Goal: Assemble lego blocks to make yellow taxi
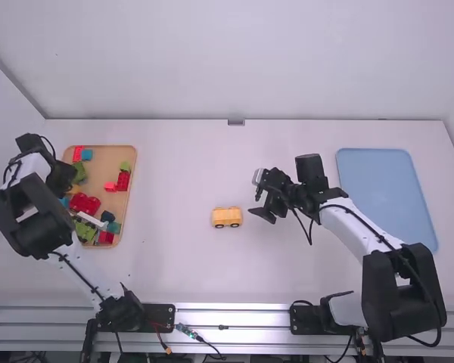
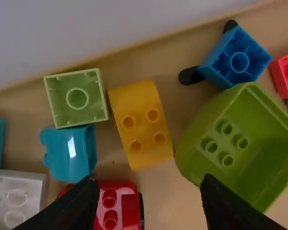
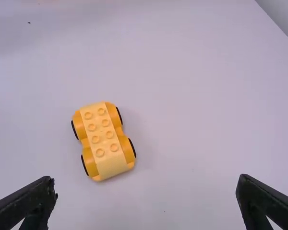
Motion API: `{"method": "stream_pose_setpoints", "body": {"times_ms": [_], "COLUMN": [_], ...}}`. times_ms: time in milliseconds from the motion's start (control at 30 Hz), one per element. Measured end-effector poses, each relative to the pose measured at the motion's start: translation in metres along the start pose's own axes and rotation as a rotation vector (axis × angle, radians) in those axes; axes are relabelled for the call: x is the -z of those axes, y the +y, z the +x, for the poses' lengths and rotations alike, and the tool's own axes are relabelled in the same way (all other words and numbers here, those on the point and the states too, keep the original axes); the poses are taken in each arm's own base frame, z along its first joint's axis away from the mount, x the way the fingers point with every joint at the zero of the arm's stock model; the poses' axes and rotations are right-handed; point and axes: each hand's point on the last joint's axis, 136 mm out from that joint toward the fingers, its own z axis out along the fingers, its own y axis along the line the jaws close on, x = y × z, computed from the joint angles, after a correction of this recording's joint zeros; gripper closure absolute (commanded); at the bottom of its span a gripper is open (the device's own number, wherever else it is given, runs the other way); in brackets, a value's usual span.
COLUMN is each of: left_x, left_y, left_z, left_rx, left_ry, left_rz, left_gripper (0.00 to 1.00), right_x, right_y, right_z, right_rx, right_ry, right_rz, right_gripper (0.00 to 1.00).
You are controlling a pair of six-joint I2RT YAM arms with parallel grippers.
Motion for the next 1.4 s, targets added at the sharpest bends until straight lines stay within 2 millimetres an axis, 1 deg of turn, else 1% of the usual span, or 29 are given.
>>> {"method": "stream_pose_setpoints", "body": {"times_ms": [33, 167, 367, 467, 533, 600, 633, 667, 733, 800, 833, 867, 933, 967, 1033, 1167, 1200, 1233, 1267, 1400], "left_x": [-0.003, -0.009, -0.009, -0.009, -0.009, -0.009, -0.009, -0.009, -0.009, -0.009, -0.008, -0.006, -0.002, 0.0, 0.006, 0.014, 0.014, 0.016, 0.017, 0.017], "left_y": [0.0, 0.0, -0.001, -0.003, -0.002, -0.002, -0.002, -0.003, -0.005, -0.006, -0.005, -0.002, -0.001, -0.001, -0.002, 0.0, 0.0, 0.002, 0.004, 0.008], "left_z": [0.0, 0.001, 0.0, -0.003, -0.002, -0.002, -0.002, -0.002, -0.001, 0.003, 0.005, 0.008, 0.008, 0.007, 0.002, -0.005, -0.005, -0.007, -0.007, -0.012], "left_rx": [0.0, 0.0, 0.0, 0.001, 0.002, 0.005, 0.009, 0.009, 0.017, 0.015, 0.02, 0.021, 0.022, 0.023, 0.03, 0.054, 0.054, 0.06, 0.067, 0.089], "left_ry": [-0.001, 0.003, -0.002, -0.014, -0.01, -0.01, -0.01, -0.007, -0.001, 0.019, 0.031, 0.048, 0.057, 0.059, 0.051, 0.035, 0.035, 0.028, 0.026, -0.001], "left_rz": [0.001, -0.003, 0.001, 0.011, 0.008, 0.008, 0.007, 0.013, 0.024, 0.03, 0.024, 0.01, -0.002, -0.008, -0.017, -0.044, -0.044, -0.058, -0.07, -0.091], "left_gripper": [0.5, 0.49, 0.51, 0.47, 0.49, 0.47, 0.43, 0.32, 0.3, 0.22, 0.29, 0.31, 0.32, 0.33, 0.38, 0.44, 0.44, 0.47, 0.52, 0.51], "right_x": [0.0, 0.0, 0.0, 0.0, 0.0, 0.0, 0.0, 0.0, 0.0, 0.0, 0.0, 0.0, 0.0, 0.0, 0.0, 0.0, 0.0, 0.0, 0.0, 0.0], "right_y": [0.0, -0.001, -0.002, -0.003, -0.003, -0.003, -0.003, -0.002, -0.002, -0.002, -0.003, -0.003, -0.002, -0.003, -0.003, -0.002, -0.002, -0.003, -0.003, -0.003], "right_z": [0.0, 0.001, 0.003, 0.003, 0.003, 0.003, 0.003, 0.003, 0.003, 0.003, 0.003, 0.003, 0.003, 0.003, 0.003, 0.003, 0.003, 0.003, 0.003, 0.003], "right_rx": [0.0, 0.0, 0.0, -0.003, -0.003, -0.002, -0.001, -0.004, -0.004, -0.001, -0.003, -0.004, -0.001, -0.003, -0.004, -0.004, -0.004, 0.0, -0.002, -0.002], "right_ry": [0.0, 0.007, 0.015, 0.016, 0.016, 0.016, 0.016, 0.017, 0.016, 0.016, 0.017, 0.016, 0.016, 0.017, 0.016, 0.017, 0.017, 0.017, 0.016, 0.016], "right_rz": [0.0, 0.006, 0.013, 0.015, 0.015, 0.015, 0.015, 0.015, 0.014, 0.015, 0.015, 0.015, 0.015, 0.015, 0.015, 0.015, 0.015, 0.015, 0.015, 0.015], "right_gripper": [0.01, 0.01, 0.01, 0.01, 0.01, 0.01, 0.01, 0.01, 0.01, 0.01, 0.01, 0.01, 0.01, 0.01, 0.01, 0.01, 0.01, 0.01, 0.01, 0.01]}}
